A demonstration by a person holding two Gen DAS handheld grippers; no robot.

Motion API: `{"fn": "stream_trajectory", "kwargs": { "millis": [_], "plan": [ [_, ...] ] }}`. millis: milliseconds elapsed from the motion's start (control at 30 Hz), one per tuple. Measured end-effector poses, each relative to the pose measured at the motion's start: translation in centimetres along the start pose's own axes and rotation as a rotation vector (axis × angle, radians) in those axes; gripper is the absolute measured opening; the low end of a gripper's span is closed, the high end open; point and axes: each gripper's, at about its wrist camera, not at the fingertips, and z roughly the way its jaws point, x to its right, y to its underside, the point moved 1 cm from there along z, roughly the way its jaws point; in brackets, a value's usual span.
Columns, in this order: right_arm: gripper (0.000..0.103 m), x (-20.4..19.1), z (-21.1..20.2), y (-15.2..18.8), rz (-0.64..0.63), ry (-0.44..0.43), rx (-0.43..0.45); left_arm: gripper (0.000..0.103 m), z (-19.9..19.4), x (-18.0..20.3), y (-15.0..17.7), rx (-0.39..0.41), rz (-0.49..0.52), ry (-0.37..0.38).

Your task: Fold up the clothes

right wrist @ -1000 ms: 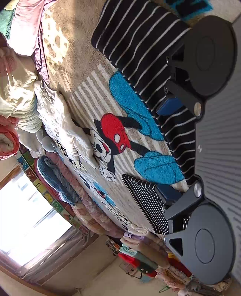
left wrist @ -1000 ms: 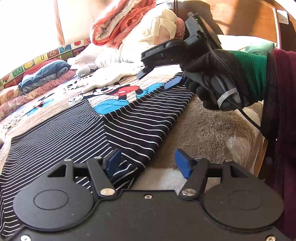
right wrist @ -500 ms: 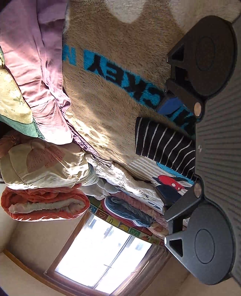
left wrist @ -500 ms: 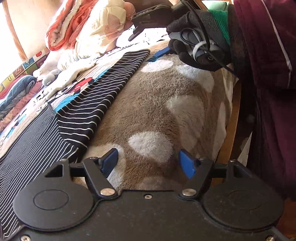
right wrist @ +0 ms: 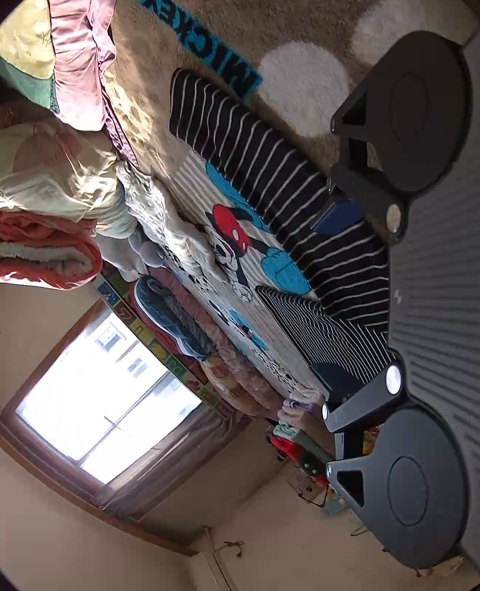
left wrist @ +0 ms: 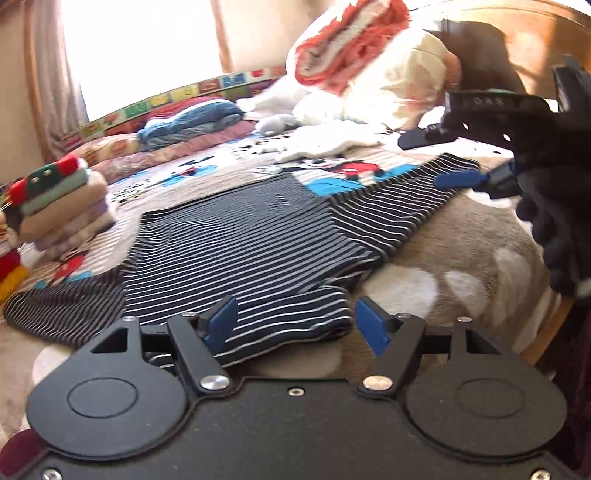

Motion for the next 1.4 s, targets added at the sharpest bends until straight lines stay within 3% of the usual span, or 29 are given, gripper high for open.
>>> {"fn": "stream_trajectory", "kwargs": {
  "millis": [33,133,233,300,333,400,467,567,800,967,1133,1400],
  "plan": [
    [0.074,-1.5,0.5,1.0,-0.004,-0.046,-0.027,0.057,-0.2,-1.1,0.0,0.006,-0.028,-0.03],
    [0.071,-6.0,2.0,3.7,-0.065,-0.14,-0.08,0.051,-0.8,-4.6,0.0,0.024,-0.114,-0.122],
    [0.067,-9.0,3.3,5.4,-0.131,-0.179,-0.116,0.035,0.2,-7.7,0.1,0.009,-0.182,-0.17],
    [0.067,-9.2,4.0,6.4,-0.082,-0.179,-0.119,0.034,1.5,-9.5,0.5,-0.027,-0.243,-0.188],
    [0.067,-9.1,4.4,7.1,-0.073,-0.163,-0.13,0.033,2.2,-10.1,0.9,-0.043,-0.255,-0.189],
    [0.067,-9.7,5.3,8.6,-0.181,-0.108,-0.18,0.032,2.7,-10.4,2.1,-0.032,-0.248,-0.155],
    [0.065,-10.9,6.2,10.7,-0.364,-0.049,-0.261,0.032,3.5,-9.3,3.8,-0.039,-0.169,-0.119],
    [0.064,-12.4,6.2,12.8,-0.584,0.045,-0.316,0.032,3.5,-7.7,6.0,0.002,-0.066,-0.149],
    [0.066,-14.3,4.2,15.5,-0.857,0.146,-0.342,0.041,1.9,-8.1,4.9,-0.012,-0.121,-0.148],
    [0.066,-13.7,2.6,15.0,-0.805,0.131,-0.371,0.043,0.7,-8.4,4.1,-0.021,-0.159,-0.147],
    [0.066,-12.4,0.4,12.7,-0.63,0.086,-0.318,0.044,0.1,-8.3,3.3,-0.032,-0.187,-0.134],
    [0.068,-4.7,-0.9,7.4,-0.073,0.097,-0.166,0.048,1.6,-6.7,1.6,-0.089,-0.206,-0.065]
  ]
}}
